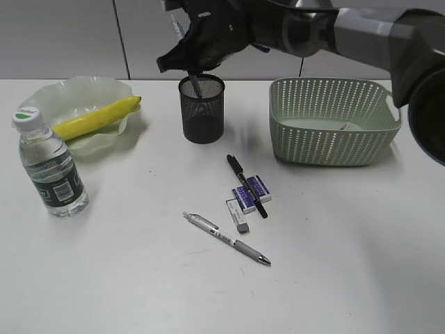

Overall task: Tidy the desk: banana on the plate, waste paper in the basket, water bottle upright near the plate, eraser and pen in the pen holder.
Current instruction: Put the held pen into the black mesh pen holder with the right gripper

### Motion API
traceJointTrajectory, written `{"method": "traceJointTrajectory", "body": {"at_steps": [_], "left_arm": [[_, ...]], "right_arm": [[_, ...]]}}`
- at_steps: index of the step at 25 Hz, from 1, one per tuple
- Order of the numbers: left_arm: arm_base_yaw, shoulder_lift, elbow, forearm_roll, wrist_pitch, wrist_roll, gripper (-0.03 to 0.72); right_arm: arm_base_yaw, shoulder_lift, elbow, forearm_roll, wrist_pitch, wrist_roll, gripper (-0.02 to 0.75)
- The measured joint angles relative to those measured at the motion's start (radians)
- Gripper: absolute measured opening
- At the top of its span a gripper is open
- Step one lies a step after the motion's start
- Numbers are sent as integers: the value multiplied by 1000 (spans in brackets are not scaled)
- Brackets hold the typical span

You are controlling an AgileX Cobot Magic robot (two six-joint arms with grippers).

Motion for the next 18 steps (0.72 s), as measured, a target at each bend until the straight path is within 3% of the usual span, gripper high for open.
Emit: {"method": "traceJointTrajectory", "body": {"at_steps": [9,12,18], "left_arm": [[0,0,0,0,0,0,435],[0,0,0,0,0,0,435],[0,1,0,0,0,0,435]], "right_arm": [[-2,18,1,-32,-10,1,126],[-7,18,1,-38,-7,2,195],[-13,18,1,-40,9,13,406]]}}
